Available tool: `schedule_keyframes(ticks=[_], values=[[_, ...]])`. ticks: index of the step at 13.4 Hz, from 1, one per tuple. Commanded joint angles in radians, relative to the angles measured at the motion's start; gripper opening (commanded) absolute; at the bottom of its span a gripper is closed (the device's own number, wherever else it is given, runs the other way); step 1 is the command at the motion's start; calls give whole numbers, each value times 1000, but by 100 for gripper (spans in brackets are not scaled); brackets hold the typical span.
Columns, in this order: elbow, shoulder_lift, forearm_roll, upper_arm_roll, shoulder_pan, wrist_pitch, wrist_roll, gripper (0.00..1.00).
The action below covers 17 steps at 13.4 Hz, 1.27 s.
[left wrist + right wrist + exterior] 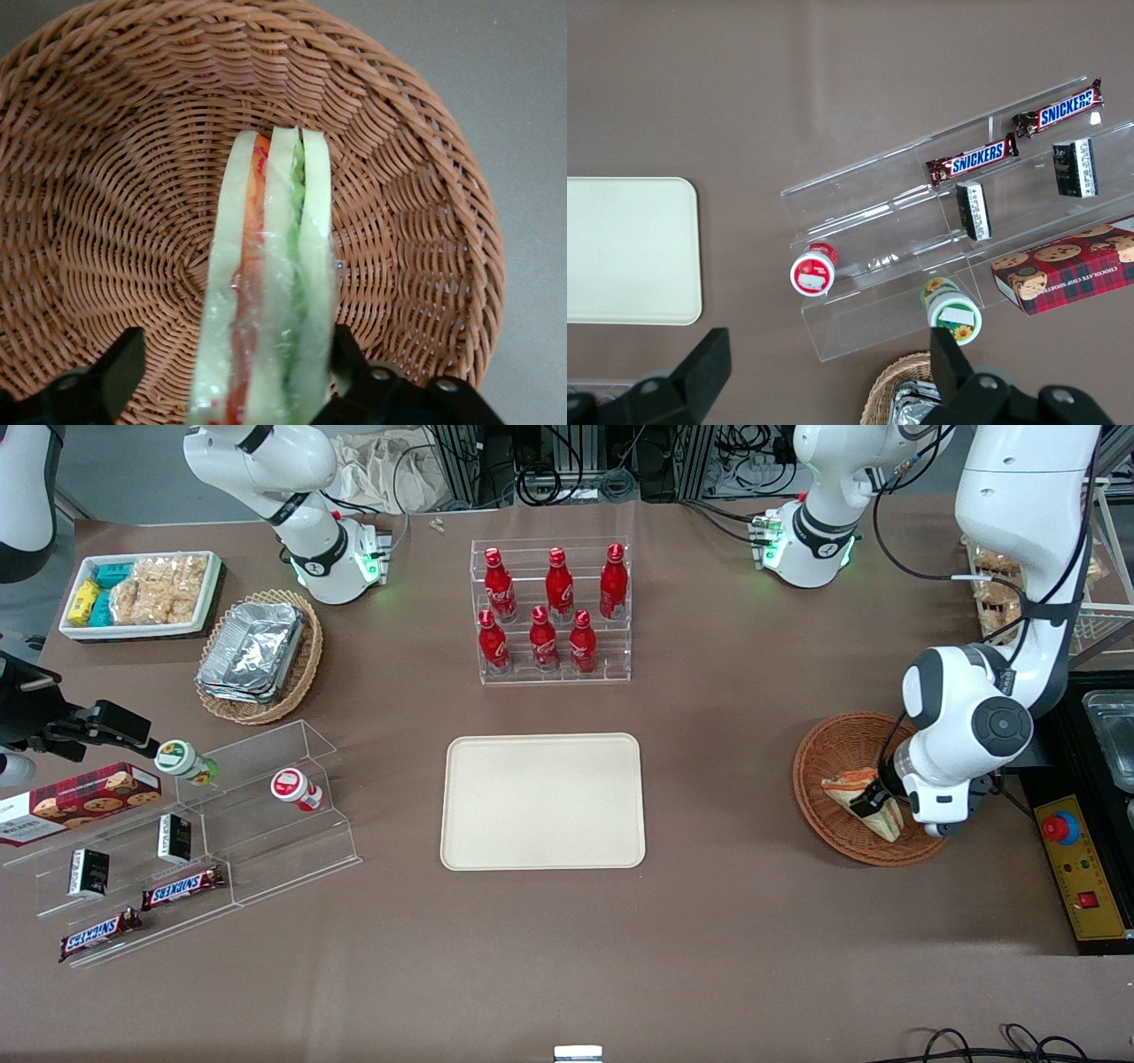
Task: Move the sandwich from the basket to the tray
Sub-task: 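Close the left gripper on the sandwich and lift it from the basket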
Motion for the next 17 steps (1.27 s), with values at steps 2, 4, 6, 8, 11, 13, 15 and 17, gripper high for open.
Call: schedule_keyframes(ticks=[2, 4, 6, 8, 11, 13, 15, 17], values=[[69, -22, -1, 1, -6, -92, -65, 13], [135, -43, -1, -1, -12, -201, -64, 5], [201, -80, 9, -2, -14, -336, -44, 3], [281, -115, 10, -10, -14, -485, 14, 0], [460, -125, 5, -16, -15, -764, 91, 0], [560, -126, -1, -30, -15, -888, 190, 0], [607, -125, -3, -68, -14, -950, 290, 0], [616, -120, -10, -123, -15, -950, 318, 0]])
